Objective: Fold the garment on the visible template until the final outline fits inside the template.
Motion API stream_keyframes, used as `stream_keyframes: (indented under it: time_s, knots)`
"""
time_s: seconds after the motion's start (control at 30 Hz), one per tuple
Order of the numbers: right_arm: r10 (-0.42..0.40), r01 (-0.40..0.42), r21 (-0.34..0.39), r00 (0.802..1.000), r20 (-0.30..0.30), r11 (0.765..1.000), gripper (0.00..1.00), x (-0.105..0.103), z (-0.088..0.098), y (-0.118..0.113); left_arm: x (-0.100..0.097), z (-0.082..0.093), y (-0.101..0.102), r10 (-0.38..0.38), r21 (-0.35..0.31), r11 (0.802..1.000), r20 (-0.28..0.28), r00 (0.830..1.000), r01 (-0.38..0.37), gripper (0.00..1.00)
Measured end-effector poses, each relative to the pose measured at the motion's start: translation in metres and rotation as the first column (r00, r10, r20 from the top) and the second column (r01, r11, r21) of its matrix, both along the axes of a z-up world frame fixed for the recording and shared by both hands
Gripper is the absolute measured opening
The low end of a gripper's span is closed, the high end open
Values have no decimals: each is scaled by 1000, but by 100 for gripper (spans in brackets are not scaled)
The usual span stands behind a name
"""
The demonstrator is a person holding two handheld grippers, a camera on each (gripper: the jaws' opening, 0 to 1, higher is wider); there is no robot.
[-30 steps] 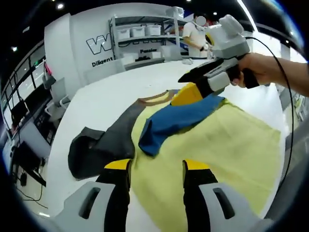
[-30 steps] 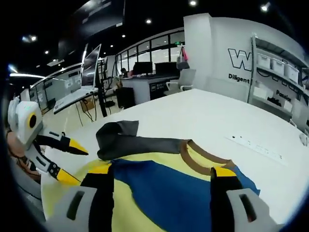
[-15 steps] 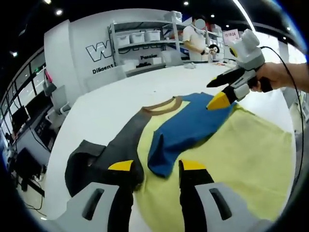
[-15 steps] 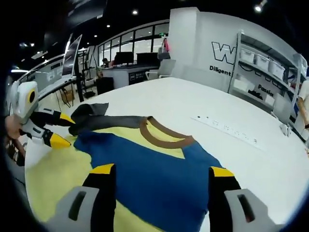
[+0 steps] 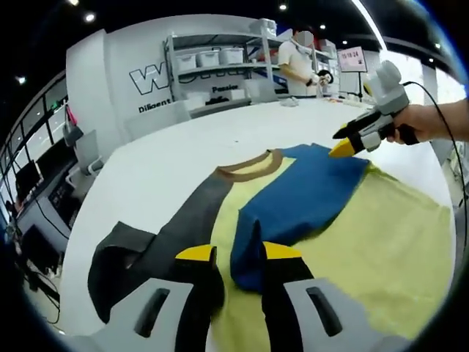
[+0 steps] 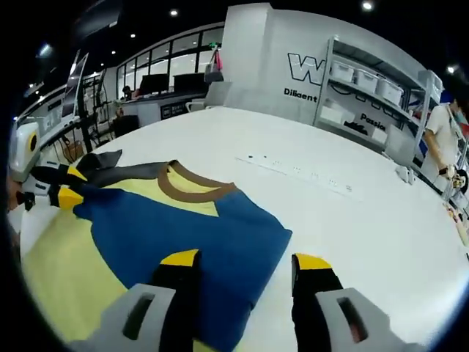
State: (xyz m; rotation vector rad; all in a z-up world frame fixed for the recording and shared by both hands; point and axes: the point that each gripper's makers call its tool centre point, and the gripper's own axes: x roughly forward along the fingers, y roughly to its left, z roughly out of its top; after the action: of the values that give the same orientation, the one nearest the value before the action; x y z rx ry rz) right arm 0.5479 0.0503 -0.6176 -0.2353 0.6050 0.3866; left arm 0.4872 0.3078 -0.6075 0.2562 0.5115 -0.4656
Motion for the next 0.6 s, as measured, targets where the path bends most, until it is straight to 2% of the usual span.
stream_keyframes:
  time_s: [0.1,0.23,0.37,0.47,0.5,0.57,0.6]
  knots:
    - [-12,11,-8,1000,-29,1000,38,-1,-10,-4,1,-5,-3,-9,-16,1000,-17,1000,9,11]
    - [-15,15,-6,999,-48,1000,27,-3,-16,-5,0,-10,-3,-1,-37,999,-37,999,-1,0]
    - [-3,3,-5,998,-62,1000,21,-4,-20,-3,2,-11,3,26,-63,998,-52,998,-29,0]
    - [11,-11,4,998,-64,1000,17,-4,-22,-1,5,-11,9,55,-111,992,-77,996,-63,0]
    - [23,-23,0,998,-60,1000,15,-4,-21,1,6,-10,11,64,-122,990,-85,994,-74,0]
    - [76,-79,-53,996,-51,995,12,-4,-20,6,8,-7,13,74,-142,986,-95,993,-87,0]
    - [72,-74,-47,996,-52,996,10,-3,-21,7,9,-5,14,77,-149,985,-97,992,-91,0]
